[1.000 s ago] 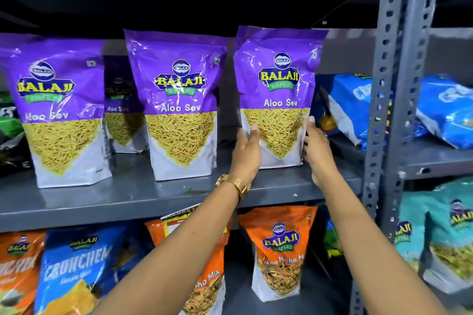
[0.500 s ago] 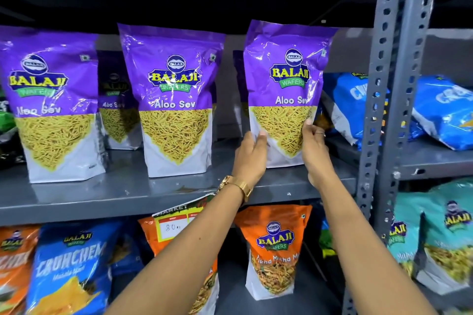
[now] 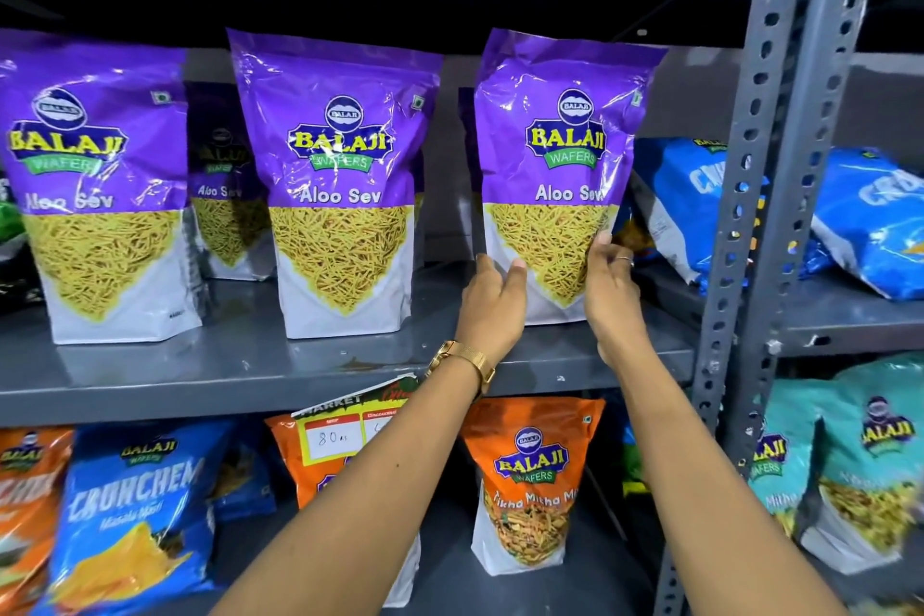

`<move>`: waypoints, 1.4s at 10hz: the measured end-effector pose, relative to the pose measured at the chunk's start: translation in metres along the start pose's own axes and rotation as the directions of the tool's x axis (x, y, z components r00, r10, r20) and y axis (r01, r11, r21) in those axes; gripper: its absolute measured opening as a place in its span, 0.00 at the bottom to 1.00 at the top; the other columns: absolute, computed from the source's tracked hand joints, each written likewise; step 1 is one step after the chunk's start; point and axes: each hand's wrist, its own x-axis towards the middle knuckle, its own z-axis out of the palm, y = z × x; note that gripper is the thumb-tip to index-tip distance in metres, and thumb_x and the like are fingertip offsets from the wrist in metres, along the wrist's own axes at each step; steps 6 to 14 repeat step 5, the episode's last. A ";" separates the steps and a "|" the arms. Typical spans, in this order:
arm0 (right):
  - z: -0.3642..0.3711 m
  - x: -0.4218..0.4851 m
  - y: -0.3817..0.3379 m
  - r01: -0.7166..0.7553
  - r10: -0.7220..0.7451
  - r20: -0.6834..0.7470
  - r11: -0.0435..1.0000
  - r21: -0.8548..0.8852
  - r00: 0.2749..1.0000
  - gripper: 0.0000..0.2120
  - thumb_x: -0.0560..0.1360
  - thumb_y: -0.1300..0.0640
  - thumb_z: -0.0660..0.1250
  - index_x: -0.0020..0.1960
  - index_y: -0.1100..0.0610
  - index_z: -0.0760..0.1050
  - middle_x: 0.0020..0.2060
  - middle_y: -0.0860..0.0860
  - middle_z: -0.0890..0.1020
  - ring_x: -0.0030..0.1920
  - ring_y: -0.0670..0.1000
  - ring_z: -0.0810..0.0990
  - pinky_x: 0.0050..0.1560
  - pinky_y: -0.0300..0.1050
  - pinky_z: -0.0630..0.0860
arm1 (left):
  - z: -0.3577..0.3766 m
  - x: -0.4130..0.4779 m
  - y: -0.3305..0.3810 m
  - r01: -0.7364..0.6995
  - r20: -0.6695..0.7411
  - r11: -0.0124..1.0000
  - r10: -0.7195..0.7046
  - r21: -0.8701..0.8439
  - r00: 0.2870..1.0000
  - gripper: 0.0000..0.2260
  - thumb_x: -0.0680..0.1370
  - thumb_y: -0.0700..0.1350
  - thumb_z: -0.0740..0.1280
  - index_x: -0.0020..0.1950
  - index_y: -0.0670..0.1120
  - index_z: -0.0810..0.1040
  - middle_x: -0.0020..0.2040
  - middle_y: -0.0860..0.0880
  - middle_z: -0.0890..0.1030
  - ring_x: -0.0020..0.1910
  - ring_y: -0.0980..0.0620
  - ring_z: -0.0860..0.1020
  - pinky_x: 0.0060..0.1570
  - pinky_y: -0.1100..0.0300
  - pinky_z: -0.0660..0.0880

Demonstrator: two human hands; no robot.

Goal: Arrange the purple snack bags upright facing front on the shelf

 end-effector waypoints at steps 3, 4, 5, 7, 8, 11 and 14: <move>-0.004 -0.022 -0.019 0.031 -0.041 -0.057 0.986 -0.161 0.998 0.28 0.81 0.41 0.47 0.66 0.63 0.66 0.63 0.62 0.76 0.63 0.61 0.73 0.60 0.52 0.69 | -0.005 -0.004 0.011 0.063 0.152 0.992 -0.080 0.110 0.985 0.33 0.82 0.55 0.50 0.77 0.35 0.44 0.74 0.36 0.66 0.75 0.39 0.62 0.72 0.50 0.60; -0.021 -0.052 -0.038 0.198 -0.244 -0.169 0.948 -0.248 0.955 0.25 0.82 0.47 0.52 0.68 0.66 0.68 0.66 0.62 0.75 0.67 0.59 0.72 0.69 0.52 0.67 | -0.014 -0.012 0.010 0.010 0.131 0.998 -0.018 0.057 0.991 0.34 0.81 0.57 0.50 0.77 0.34 0.46 0.73 0.35 0.67 0.75 0.40 0.62 0.72 0.52 0.61; -0.049 -0.095 -0.076 0.366 -0.359 -0.223 0.931 -0.009 0.906 0.16 0.77 0.43 0.60 0.56 0.51 0.79 0.52 0.48 0.83 0.53 0.43 0.80 0.61 0.47 0.74 | -0.039 -0.032 0.011 -0.111 0.147 0.994 0.109 0.007 0.983 0.33 0.81 0.57 0.52 0.78 0.38 0.48 0.79 0.40 0.56 0.78 0.46 0.55 0.74 0.59 0.51; -0.049 -0.095 -0.076 0.366 -0.359 -0.223 0.931 -0.009 0.906 0.16 0.77 0.43 0.60 0.56 0.51 0.79 0.52 0.48 0.83 0.53 0.43 0.80 0.61 0.47 0.74 | -0.039 -0.032 0.011 -0.111 0.147 0.994 0.109 0.007 0.983 0.33 0.81 0.57 0.52 0.78 0.38 0.48 0.79 0.40 0.56 0.78 0.46 0.55 0.74 0.59 0.51; -0.049 -0.095 -0.076 0.366 -0.359 -0.223 0.931 -0.009 0.906 0.16 0.77 0.43 0.60 0.56 0.51 0.79 0.52 0.48 0.83 0.53 0.43 0.80 0.61 0.47 0.74 | -0.039 -0.032 0.011 -0.111 0.147 0.994 0.109 0.007 0.983 0.33 0.81 0.57 0.52 0.78 0.38 0.48 0.79 0.40 0.56 0.78 0.46 0.55 0.74 0.59 0.51; -0.049 -0.095 -0.076 0.366 -0.359 -0.223 0.931 -0.009 0.906 0.16 0.77 0.43 0.60 0.56 0.51 0.79 0.52 0.48 0.83 0.53 0.43 0.80 0.61 0.47 0.74 | -0.039 -0.032 0.011 -0.111 0.147 0.994 0.109 0.007 0.983 0.33 0.81 0.57 0.52 0.78 0.38 0.48 0.79 0.40 0.56 0.78 0.46 0.55 0.74 0.59 0.51; -0.049 -0.095 -0.076 0.366 -0.359 -0.223 0.931 -0.009 0.906 0.16 0.77 0.43 0.60 0.56 0.51 0.79 0.52 0.48 0.83 0.53 0.43 0.80 0.61 0.47 0.74 | -0.039 -0.032 0.011 -0.111 0.147 0.994 0.109 0.007 0.983 0.33 0.81 0.57 0.52 0.78 0.38 0.48 0.79 0.40 0.56 0.78 0.46 0.55 0.74 0.59 0.51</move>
